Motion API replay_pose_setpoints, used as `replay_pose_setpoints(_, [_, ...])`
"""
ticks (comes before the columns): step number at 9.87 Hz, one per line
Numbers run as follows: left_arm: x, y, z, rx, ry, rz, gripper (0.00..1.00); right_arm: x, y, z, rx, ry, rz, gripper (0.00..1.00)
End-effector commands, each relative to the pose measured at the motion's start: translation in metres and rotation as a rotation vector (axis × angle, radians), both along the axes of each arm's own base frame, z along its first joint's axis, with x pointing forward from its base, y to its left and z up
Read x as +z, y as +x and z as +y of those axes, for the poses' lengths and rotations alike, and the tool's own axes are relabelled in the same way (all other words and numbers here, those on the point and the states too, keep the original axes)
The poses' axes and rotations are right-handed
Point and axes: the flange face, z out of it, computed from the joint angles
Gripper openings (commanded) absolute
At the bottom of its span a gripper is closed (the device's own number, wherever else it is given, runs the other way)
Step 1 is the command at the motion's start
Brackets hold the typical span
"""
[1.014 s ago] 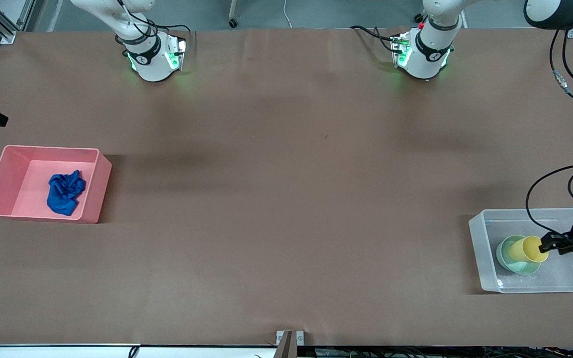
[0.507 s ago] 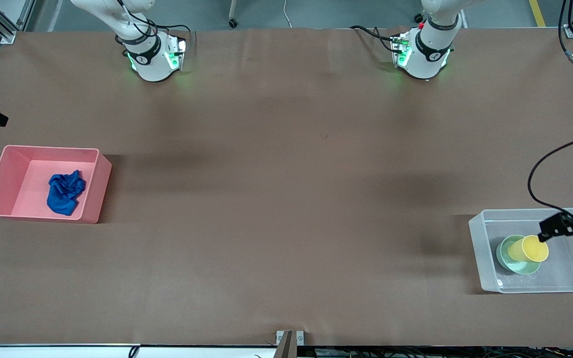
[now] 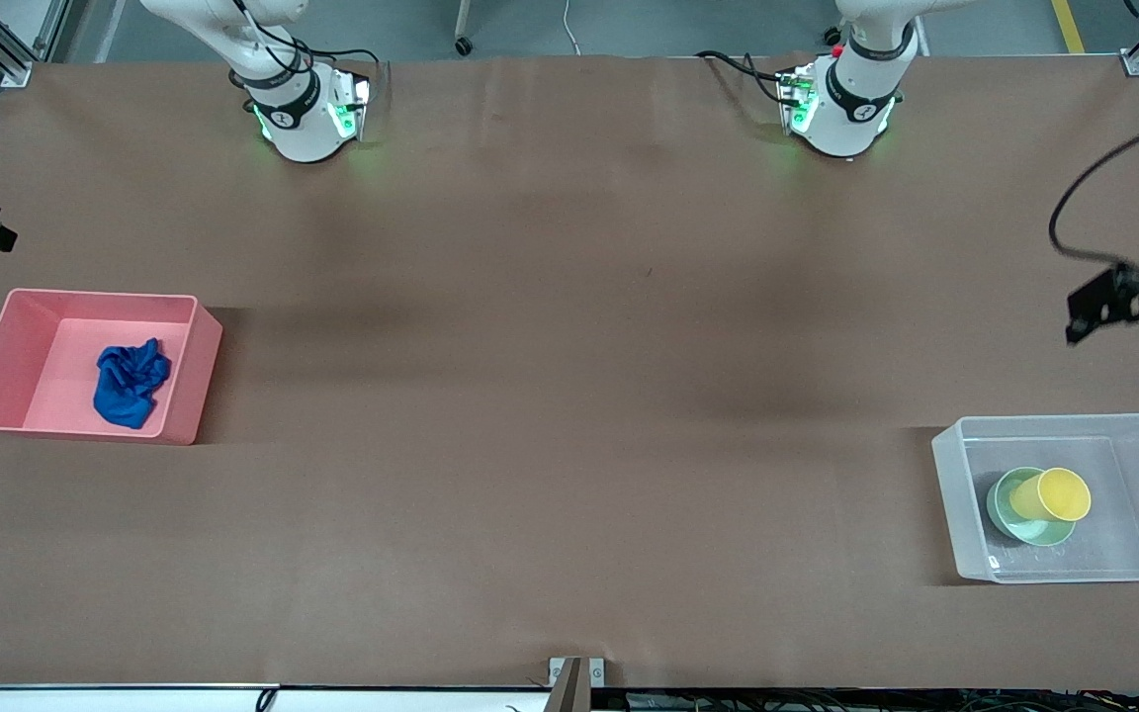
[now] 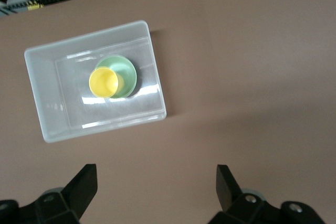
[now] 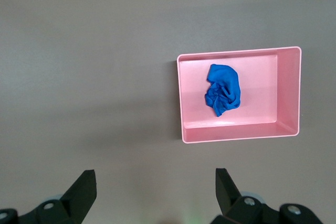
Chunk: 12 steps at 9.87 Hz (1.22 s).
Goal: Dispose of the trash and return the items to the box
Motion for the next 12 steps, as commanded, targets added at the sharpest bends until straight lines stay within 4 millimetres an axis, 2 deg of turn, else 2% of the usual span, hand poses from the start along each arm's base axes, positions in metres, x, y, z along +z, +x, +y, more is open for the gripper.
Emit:
replay_pose_setpoints(1, [0.01, -0.031, 0.004, 0.022, -0.035, 0.056, 1.0, 0.003, -0.004, 0.0, 0.008, -0.013, 0.001, 1.0])
replay_pose_setpoints(3, [0.035, -0.036, -0.005, 0.022, -0.024, 0.078, 1.0, 0.003, -0.004, 0.0, 0.008, -0.013, 0.001, 1.0])
replay_pose_setpoints(5, [0.044, -0.051, -0.02, 0.071, -0.023, 0.13, 1.0, 0.003, -0.004, 0.0, 0.008, -0.013, 0.001, 1.0])
replay_pose_setpoints(7, [0.039, -0.057, -0.041, 0.083, -0.017, 0.138, 1.0, 0.003, -0.004, 0.0, 0.008, -0.013, 0.001, 1.0])
replay_pose_setpoints(8, [0.036, -0.061, -0.045, 0.083, -0.017, 0.128, 1.0, 0.003, -0.004, 0.0, 0.008, -0.013, 0.001, 1.0])
replay_pose_setpoints(9, [0.028, -0.067, -0.06, 0.075, -0.017, 0.131, 1.0, 0.003, -0.004, 0.0, 0.008, -0.013, 0.003, 1.0])
replay_pose_setpoints(10, [0.025, -0.068, -0.054, 0.121, -0.019, 0.128, 1.0, 0.003, -0.004, 0.0, 0.008, -0.013, 0.001, 1.0])
replay_pose_setpoints(12, [0.019, -0.063, -0.056, 0.128, -0.018, 0.134, 1.0, 0.003, -0.004, 0.0, 0.008, -0.013, 0.001, 1.0])
